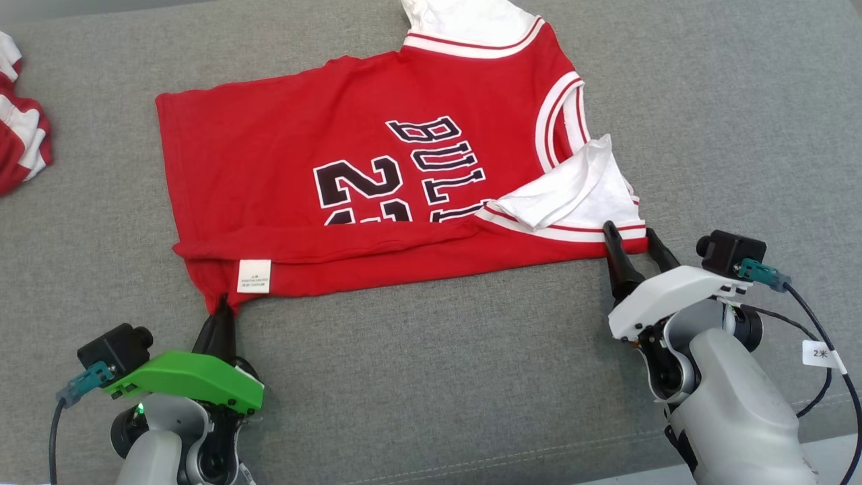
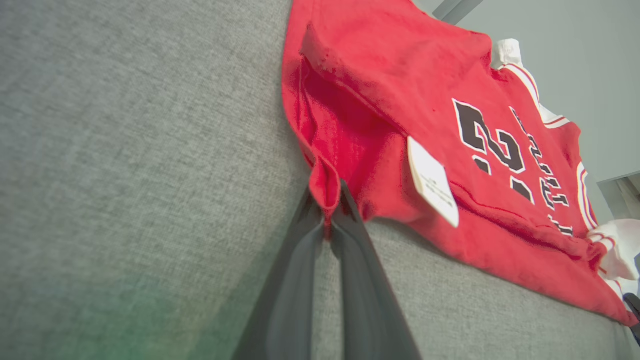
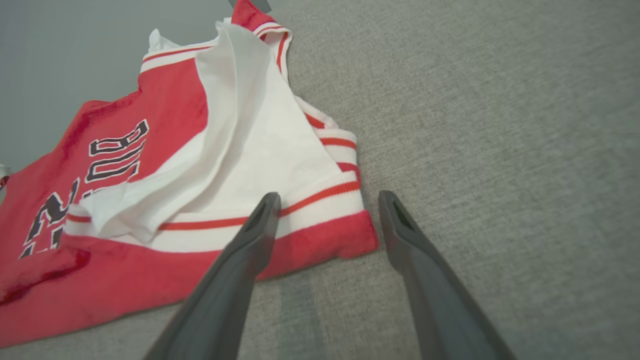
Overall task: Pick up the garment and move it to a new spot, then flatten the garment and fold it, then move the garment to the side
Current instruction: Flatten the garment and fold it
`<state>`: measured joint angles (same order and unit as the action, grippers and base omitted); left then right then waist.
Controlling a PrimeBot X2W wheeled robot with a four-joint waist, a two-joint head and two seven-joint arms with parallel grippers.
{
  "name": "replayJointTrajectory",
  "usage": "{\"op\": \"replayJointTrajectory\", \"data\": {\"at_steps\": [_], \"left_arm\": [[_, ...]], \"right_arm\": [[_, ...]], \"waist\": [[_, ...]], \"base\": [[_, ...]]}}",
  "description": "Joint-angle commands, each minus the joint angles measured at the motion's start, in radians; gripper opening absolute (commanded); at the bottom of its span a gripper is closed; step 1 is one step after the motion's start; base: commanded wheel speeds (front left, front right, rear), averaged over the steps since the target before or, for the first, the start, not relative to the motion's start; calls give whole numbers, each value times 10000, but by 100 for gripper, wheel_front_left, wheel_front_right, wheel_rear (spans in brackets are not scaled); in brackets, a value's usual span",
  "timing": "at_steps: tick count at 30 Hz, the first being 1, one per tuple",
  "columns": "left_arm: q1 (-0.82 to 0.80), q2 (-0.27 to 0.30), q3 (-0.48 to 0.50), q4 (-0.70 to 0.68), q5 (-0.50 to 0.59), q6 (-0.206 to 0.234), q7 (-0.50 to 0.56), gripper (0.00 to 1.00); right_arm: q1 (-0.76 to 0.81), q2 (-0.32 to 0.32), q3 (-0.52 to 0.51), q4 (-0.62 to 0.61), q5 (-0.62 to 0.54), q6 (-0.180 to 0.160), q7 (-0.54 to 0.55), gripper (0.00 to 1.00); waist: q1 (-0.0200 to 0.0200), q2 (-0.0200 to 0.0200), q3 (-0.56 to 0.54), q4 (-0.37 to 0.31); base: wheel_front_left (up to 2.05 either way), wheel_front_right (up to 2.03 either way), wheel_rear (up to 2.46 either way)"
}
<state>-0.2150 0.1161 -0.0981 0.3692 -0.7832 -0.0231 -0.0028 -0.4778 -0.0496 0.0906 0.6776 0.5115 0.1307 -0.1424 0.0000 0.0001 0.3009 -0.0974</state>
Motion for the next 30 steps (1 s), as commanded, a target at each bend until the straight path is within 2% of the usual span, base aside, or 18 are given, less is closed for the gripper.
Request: {"op": "replayJointTrajectory", "data": {"at_steps": [1, 5, 6, 9, 14, 19, 25, 30], "left_arm": [[127, 47, 13, -195, 140, 54, -81, 0], [306, 48, -58, -874, 190, 151, -90, 0], [340, 49, -83, -1036, 184, 158, -99, 0], [454, 72, -120, -1499, 228, 178, -164, 0], [656, 149, -131, -2197, 336, 283, -222, 0], [877, 229, -172, -2751, 397, 351, -140, 0], [1806, 169, -142, -4071, -66, 425, 148, 0], [2888, 122, -151, -4845, -457, 584, 500, 0]], "right_arm": [[-187, -17, 2, 160, 91, 0, -5, 100], [-451, -11, 148, 718, 55, 1, 224, 100], [-515, -2, 193, 792, 88, 1, 217, 67], [-618, 3, 481, 689, 571, 1, 233, 0], [-705, -54, 399, 164, 806, 0, 35, 0], [-453, -245, 62, -641, 1171, 0, 342, 0], [644, -645, -639, -2662, 2120, 0, 1637, 0], [2011, -682, -1295, -4043, 1965, 0, 2742, 0]], "waist": [[0, -1, -19, 53], [0, -1, -51, 187], [0, -1, -58, 234], [0, -1, -110, 312], [0, -1, -301, 334], [0, -1, -496, 320], [0, -1, -736, 292], [0, -1, -858, 296]], "base": [[0, 0, 0], [0, 0, 0], [0, 0, 0], [0, 0, 0], [0, 0, 0], [0, 0, 0], [0, 0, 0], [0, 0, 0]]}}
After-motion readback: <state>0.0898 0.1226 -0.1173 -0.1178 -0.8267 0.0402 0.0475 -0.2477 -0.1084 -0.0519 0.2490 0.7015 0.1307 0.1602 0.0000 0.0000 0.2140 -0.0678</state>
